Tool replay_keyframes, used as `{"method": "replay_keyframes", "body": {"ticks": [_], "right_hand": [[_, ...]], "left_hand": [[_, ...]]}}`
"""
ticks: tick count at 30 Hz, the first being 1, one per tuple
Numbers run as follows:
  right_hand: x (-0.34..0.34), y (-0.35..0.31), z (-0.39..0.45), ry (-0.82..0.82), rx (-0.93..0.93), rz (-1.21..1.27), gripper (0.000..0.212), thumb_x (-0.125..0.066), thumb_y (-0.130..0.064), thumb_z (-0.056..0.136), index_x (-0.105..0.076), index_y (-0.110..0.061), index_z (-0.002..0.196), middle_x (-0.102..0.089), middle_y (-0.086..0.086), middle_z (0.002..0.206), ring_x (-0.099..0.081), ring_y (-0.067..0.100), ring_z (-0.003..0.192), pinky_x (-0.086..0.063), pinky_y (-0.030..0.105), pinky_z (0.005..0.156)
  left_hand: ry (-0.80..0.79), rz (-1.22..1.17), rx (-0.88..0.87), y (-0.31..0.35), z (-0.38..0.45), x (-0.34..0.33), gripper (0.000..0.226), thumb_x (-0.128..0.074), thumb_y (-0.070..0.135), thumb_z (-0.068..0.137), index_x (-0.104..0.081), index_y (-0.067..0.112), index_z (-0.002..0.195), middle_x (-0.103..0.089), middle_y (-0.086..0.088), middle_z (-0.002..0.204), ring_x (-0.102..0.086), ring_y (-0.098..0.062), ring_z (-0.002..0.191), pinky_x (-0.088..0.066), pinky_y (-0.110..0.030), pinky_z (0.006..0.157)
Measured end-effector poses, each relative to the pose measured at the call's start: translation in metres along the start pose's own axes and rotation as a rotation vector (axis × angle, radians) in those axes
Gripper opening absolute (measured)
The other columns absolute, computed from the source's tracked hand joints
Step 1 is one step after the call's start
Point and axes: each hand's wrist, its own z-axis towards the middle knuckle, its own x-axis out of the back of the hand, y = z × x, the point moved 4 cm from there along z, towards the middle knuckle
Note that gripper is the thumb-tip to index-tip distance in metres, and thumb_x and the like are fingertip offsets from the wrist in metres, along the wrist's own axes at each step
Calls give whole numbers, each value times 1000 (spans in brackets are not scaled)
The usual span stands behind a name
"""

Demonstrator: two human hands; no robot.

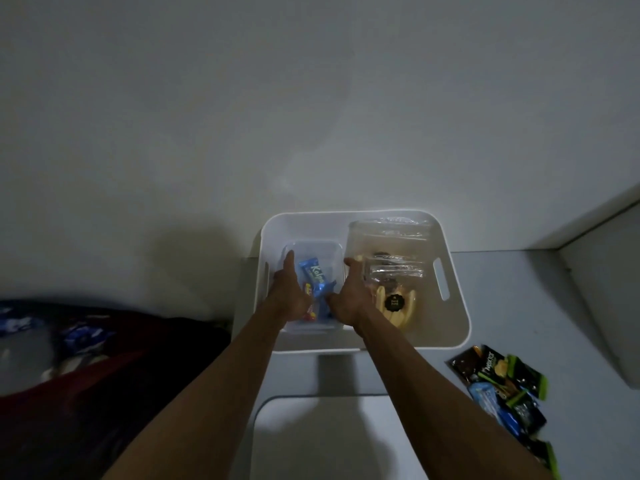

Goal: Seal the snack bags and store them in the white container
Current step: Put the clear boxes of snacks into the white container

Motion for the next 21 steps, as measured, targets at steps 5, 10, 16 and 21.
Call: {"method": "replay_keyframes", "body": {"ticks": [5, 10, 16, 21], "right_hand": [[3, -1, -2, -9, 20, -2, 72, -61, -10, 95, -16, -17, 151, -40, 11, 147, -45, 28, 131, -40, 21, 88], [4, -8, -9, 48, 85, -107, 73, -70, -15, 88, -27, -19, 146, -52, 11, 136, -54, 31, 123, -47, 35, 96], [24, -28, -54, 131, 167, -102, 70, -67, -13, 90, -27, -16, 148, -51, 12, 140, -52, 34, 125, -45, 41, 101], [46, -25, -117, 244, 264, -65, 67, -64, -18, 93, -28, -20, 150, -54, 8, 136, -55, 26, 121, -45, 40, 105]], "left_hand": [[29, 101, 80, -6, 0, 4, 51, -32, 49, 102, -43, 14, 137, -55, -12, 131, -59, -17, 96, -51, -22, 61], [131, 567, -133, 6, -19, 6, 81, -68, 15, 88, -19, 13, 153, -36, -18, 144, -44, -31, 128, -42, -30, 98], [236, 549, -317, 45, -82, 13, 74, -69, 18, 87, -30, 6, 148, -36, -16, 150, -34, -29, 138, -24, -32, 113], [317, 448, -453, 56, -146, 12, 65, -69, 14, 87, -39, 7, 144, -39, -15, 148, -37, -26, 136, -22, -19, 106]]}}
